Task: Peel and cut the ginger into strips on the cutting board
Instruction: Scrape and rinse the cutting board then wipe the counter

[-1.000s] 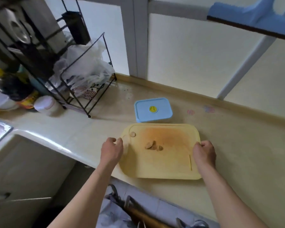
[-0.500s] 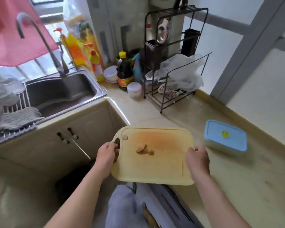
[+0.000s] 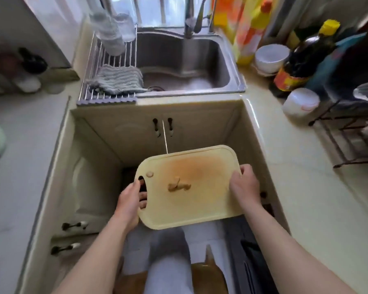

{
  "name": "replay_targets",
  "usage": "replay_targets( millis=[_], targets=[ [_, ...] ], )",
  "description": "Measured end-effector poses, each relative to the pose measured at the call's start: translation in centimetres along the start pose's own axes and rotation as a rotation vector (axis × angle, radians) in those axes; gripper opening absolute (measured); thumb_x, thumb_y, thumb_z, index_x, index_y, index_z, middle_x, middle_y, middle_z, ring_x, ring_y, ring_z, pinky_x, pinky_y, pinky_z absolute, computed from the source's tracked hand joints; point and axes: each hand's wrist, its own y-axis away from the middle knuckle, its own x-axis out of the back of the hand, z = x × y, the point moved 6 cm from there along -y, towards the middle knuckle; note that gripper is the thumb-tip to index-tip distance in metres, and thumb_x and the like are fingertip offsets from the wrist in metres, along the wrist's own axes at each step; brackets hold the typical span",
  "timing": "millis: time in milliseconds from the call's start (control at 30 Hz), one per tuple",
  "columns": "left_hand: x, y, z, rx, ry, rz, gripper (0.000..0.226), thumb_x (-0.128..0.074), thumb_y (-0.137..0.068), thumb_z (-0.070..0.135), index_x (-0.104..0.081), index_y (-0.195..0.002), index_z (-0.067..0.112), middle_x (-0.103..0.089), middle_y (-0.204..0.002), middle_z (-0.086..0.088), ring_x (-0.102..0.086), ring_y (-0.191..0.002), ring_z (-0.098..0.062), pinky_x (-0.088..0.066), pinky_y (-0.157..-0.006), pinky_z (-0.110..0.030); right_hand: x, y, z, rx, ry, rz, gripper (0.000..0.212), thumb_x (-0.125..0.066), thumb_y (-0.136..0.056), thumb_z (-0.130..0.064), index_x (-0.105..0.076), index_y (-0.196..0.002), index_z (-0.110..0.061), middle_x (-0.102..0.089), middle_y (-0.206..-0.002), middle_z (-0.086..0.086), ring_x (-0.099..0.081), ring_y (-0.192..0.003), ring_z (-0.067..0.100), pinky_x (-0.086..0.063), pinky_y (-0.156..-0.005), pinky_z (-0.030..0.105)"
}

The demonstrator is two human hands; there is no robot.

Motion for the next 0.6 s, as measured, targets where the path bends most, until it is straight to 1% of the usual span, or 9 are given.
replay_targets(
  millis=[67, 100, 167, 267, 367, 433, 500, 567, 600],
  targets=[
    [2.4, -2.1, -1.8, 0.032, 0.079, 0.053, 0.036, -0.035, -0.108, 0.041, -0.059, -0.122, 0.017, -0.072, -0.088, -0.020, -0.068, -0.066, -0.027, -0.055, -0.058, -0.035, -4.7, -1.9, -0.6, 0.021, 0.060, -0.094, 0.016, -0.039, -0.103, -0.013, -0.054, -0.109, -0.013, -0.062, -0.097, 0.008, -0.056, -0.090, 0.032, -0.039, -0.074, 0.039],
    [3.4, -2.9, -2.6, 0.044, 0.109, 0.084, 0.035, -0.035, -0.109, 0.040, -0.059, -0.120, 0.017, -0.071, -0.082, -0.017, -0.067, -0.060, -0.023, -0.054, -0.052, -0.031, -7.1, -2.6, -0.8, 0.043, 0.096, -0.135, 0.016, -0.039, -0.104, -0.013, -0.053, -0.111, -0.013, -0.062, -0.100, 0.010, -0.054, -0.089, 0.031, -0.039, -0.075, 0.039],
    [5.7, -4.8, -4.6, 0.059, 0.154, 0.159, 0.034, -0.034, -0.109, 0.039, -0.058, -0.118, 0.016, -0.067, -0.071, -0.012, -0.061, -0.048, -0.015, -0.048, -0.044, -0.024, -11.8, -3.8, -0.9, 0.111, 0.187, -0.220, 0.017, -0.038, -0.106, -0.015, -0.052, -0.117, -0.012, -0.060, -0.105, 0.010, -0.052, -0.089, 0.030, -0.038, -0.077, 0.039],
    [9.1, -7.6, -7.9, 0.102, 0.188, 0.269, 0.037, -0.036, -0.108, 0.040, -0.057, -0.123, 0.014, -0.063, -0.072, -0.013, -0.056, -0.051, -0.016, -0.045, -0.053, -0.029, -18.9, -5.1, -0.3, 0.208, 0.304, -0.338, 0.028, -0.040, -0.109, -0.021, -0.051, -0.133, -0.010, -0.059, -0.115, 0.008, -0.054, -0.098, 0.028, -0.044, -0.083, 0.040],
    [11.7, -10.0, -10.5, 0.144, 0.199, 0.380, 0.035, -0.035, -0.109, 0.037, -0.057, -0.121, 0.012, -0.057, -0.063, -0.006, -0.046, -0.044, -0.012, -0.035, -0.048, -0.027, -25.0, -6.2, 0.6, 0.241, 0.436, -0.439, 0.041, -0.040, -0.109, -0.030, -0.041, -0.147, -0.012, -0.059, -0.131, 0.015, -0.058, -0.114, 0.034, -0.051, -0.097, 0.049],
    [12.7, -11.4, -11.5, 0.167, 0.197, 0.429, 0.034, -0.034, -0.109, 0.037, -0.056, -0.119, 0.013, -0.061, -0.071, -0.012, -0.051, -0.048, -0.016, -0.038, -0.050, -0.029, -28.2, -6.7, 1.0, 0.272, 0.560, -0.470, 0.055, -0.037, -0.109, -0.038, -0.028, -0.158, -0.014, -0.051, -0.145, 0.019, -0.053, -0.129, 0.038, -0.047, -0.107, 0.053],
    [13.8, -12.9, -12.5, 0.178, 0.204, 0.481, 0.033, -0.033, -0.109, 0.036, -0.055, -0.119, 0.014, -0.063, -0.083, -0.021, -0.053, -0.048, -0.017, -0.040, -0.048, -0.029, -30.9, -6.2, 0.7, 0.357, 0.694, -0.476, 0.065, -0.033, -0.109, -0.045, -0.017, -0.165, -0.015, -0.034, -0.163, 0.020, -0.037, -0.148, 0.039, -0.034, -0.120, 0.052],
    [14.5, -14.0, -13.2, 0.174, 0.224, 0.524, 0.031, -0.033, -0.110, 0.035, -0.054, -0.119, 0.014, -0.062, -0.085, -0.022, -0.049, -0.040, -0.012, -0.038, -0.046, -0.026, -33.9, -4.0, 0.0, 0.546, 0.792, -0.527, 0.069, -0.032, -0.108, -0.048, -0.015, -0.166, -0.015, -0.021, -0.170, 0.019, -0.024, -0.156, 0.039, -0.026, -0.125, 0.050],
    [14.7, -14.5, -13.7, 0.170, 0.240, 0.542, 0.030, -0.033, -0.110, 0.034, -0.054, -0.118, 0.014, -0.061, -0.083, -0.020, -0.048, -0.037, -0.010, -0.038, -0.046, -0.026, -35.5, -2.2, -0.3, 0.675, 0.804, -0.574, 0.068, -0.034, -0.106, -0.048, -0.021, -0.165, -0.016, -0.024, -0.170, 0.020, -0.027, -0.155, 0.040, -0.028, -0.124, 0.052]
  ],
)
